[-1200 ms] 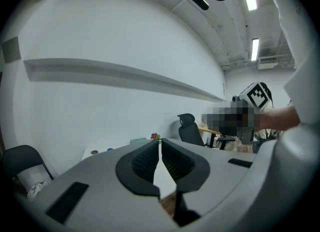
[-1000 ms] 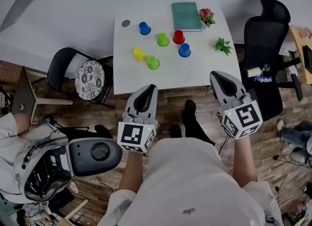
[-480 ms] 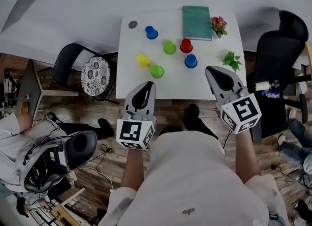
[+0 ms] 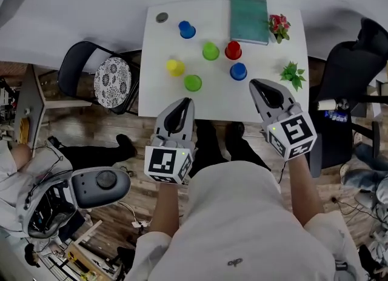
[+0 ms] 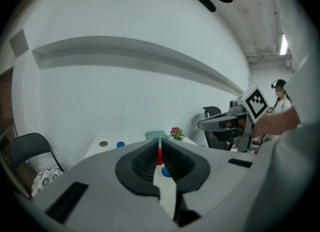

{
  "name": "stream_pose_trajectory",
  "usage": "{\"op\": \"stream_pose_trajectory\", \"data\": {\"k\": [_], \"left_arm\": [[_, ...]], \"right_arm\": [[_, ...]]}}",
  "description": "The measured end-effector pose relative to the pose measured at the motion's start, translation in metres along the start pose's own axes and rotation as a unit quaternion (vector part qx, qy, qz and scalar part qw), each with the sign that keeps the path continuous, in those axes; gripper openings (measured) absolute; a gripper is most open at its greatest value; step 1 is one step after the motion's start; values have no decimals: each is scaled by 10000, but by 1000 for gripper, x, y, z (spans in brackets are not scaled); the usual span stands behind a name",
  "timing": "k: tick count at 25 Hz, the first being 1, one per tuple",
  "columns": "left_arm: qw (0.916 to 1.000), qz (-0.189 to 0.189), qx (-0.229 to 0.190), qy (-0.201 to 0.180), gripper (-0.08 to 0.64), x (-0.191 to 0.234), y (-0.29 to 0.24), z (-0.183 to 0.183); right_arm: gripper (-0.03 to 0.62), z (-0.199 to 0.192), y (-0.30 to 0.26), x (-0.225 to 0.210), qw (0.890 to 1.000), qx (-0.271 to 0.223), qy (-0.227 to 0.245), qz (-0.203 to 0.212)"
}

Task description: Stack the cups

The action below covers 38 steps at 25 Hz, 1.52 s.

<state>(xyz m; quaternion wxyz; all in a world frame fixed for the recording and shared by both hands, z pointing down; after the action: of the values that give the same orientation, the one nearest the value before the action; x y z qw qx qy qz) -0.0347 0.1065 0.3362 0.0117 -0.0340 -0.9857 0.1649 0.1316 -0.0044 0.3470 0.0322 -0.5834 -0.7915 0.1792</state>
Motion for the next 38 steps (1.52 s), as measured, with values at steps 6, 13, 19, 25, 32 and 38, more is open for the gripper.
{"op": "stream_pose_trajectory", "data": {"k": [6, 13, 19, 25, 32, 38], "left_arm": [[9996, -281, 79, -38, 31, 15, -19, -2], [9968, -730, 268, -163, 31, 46, -43, 0], [9922, -1156, 381, -257, 31, 69, -70, 1], [9883, -1413, 530, -203, 31, 93, -91, -4], [9835, -1662, 678, -231, 31, 116, -109, -11], [9826, -1697, 742, -171, 31, 133, -118, -12]], "right_arm": [[35, -9, -40, 6, 9995, 205, -220, -90], [77, -17, -82, -6, 9965, 363, -571, -497], [127, -21, -118, -24, 9923, 568, -729, -825], [176, -31, -162, -32, 9876, 898, -809, -1000], [222, -49, -210, -43, 9806, 1246, -932, -1191], [267, -75, -239, -52, 9725, 1813, -792, -1225]]}}
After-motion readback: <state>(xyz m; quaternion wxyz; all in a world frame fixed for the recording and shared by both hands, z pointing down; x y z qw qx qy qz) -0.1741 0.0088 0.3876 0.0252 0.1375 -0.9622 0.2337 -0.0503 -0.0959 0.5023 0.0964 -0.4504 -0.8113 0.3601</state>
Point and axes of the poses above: the fingertips, and each gripper's own axes: y backward along the fingers, x to its left, z out of its top, the point moved 4 cm from there along y, backward along the fingers, and after that the axes turned 10 degrees about z, right-handed, at the moved point
